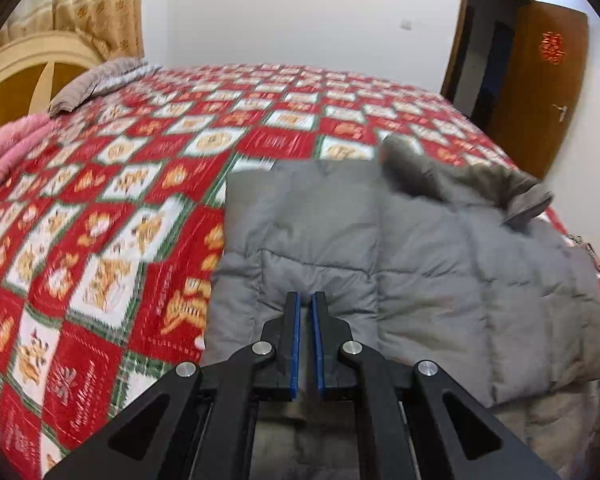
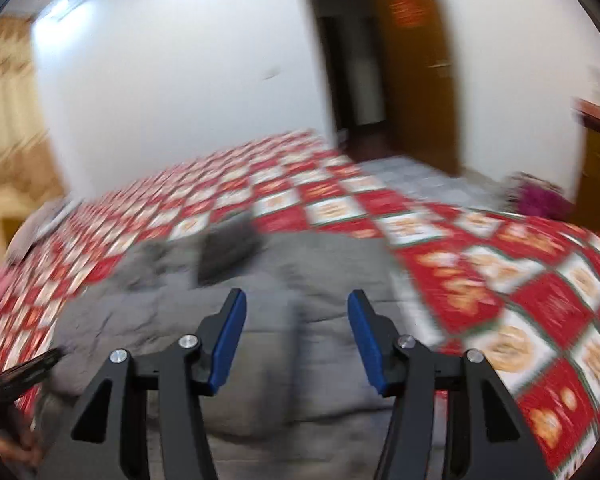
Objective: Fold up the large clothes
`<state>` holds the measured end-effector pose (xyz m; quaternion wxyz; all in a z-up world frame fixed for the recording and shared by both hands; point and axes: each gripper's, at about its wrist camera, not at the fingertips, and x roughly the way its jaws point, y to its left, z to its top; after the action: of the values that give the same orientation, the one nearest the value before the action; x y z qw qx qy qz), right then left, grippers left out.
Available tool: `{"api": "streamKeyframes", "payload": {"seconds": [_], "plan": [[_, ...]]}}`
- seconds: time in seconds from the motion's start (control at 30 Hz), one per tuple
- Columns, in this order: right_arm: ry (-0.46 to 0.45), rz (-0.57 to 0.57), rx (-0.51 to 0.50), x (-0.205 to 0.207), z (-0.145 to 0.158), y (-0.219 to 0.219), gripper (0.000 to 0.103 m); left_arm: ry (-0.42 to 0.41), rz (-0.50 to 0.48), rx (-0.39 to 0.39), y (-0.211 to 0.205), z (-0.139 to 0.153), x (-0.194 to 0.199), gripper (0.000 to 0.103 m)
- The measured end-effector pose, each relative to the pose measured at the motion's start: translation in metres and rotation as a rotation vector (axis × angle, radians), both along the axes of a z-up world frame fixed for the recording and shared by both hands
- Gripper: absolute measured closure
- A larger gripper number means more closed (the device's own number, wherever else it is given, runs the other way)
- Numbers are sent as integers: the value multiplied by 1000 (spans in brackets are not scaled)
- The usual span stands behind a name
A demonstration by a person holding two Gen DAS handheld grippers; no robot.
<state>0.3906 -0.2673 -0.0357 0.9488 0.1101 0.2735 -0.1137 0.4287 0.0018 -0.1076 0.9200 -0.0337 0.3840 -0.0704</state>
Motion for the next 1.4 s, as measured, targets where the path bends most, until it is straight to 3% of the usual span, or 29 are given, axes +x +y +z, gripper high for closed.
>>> {"api": "streamKeyframes", "payload": {"seconds": [0.13, 0.23, 0.4, 0.6, 0.7, 0.77, 0.87, 0.93, 1.0, 1.03, 1.07, 1.1, 1.27, 1.33, 1.37, 1.4], "plan": [[154, 88, -7, 33, -40, 27, 46, 9, 55, -3, 25, -23, -8, 98], [260, 120, -32, 42, -86, 34, 38, 15, 38, -95, 38, -27, -11, 98], [291, 87, -55, 48, -83, 37, 34, 31, 26, -91, 34, -31, -7, 98], [278, 88, -37, 40, -83, 31, 31, 12, 37, 73, 11, -32, -9, 98], [303, 113, -40, 38, -81, 29, 31, 16, 11, 101, 12, -28, -15, 98], [311, 141, -56, 28, -69, 25, 31, 15, -81, 69, 18, -16, -23, 98], [218, 145, -40, 20, -28, 8, 31, -41, -169, 24, 24, 15, -29, 98], [182, 143, 8, 36, 2, -5, 30, -77, -218, 7, 20, 47, -19, 97], [166, 147, 95, 63, 23, -15, 26, -60, -244, -46, 12, 75, 7, 74], [166, 152, 122, 79, 29, -17, 23, -36, -252, -87, 8, 84, 21, 27], [174, 161, 136, 95, 32, -16, 18, -5, -256, -143, 1, 93, 43, 1], [185, 163, 137, 115, 33, -14, 18, -9, -252, -177, -5, 98, 57, 1], [306, 150, 61, 184, 0, 0, 19, 51, -167, -162, -40, 92, 128, 1], [354, 164, 66, 198, -19, -4, 34, 114, -163, -128, -58, 76, 153, 1], [376, 175, 71, 198, -26, -9, 51, 153, -155, -98, -68, 65, 164, 1], [399, 184, 68, 197, -33, -12, 75, 189, -158, -74, -76, 54, 170, 1]]}}
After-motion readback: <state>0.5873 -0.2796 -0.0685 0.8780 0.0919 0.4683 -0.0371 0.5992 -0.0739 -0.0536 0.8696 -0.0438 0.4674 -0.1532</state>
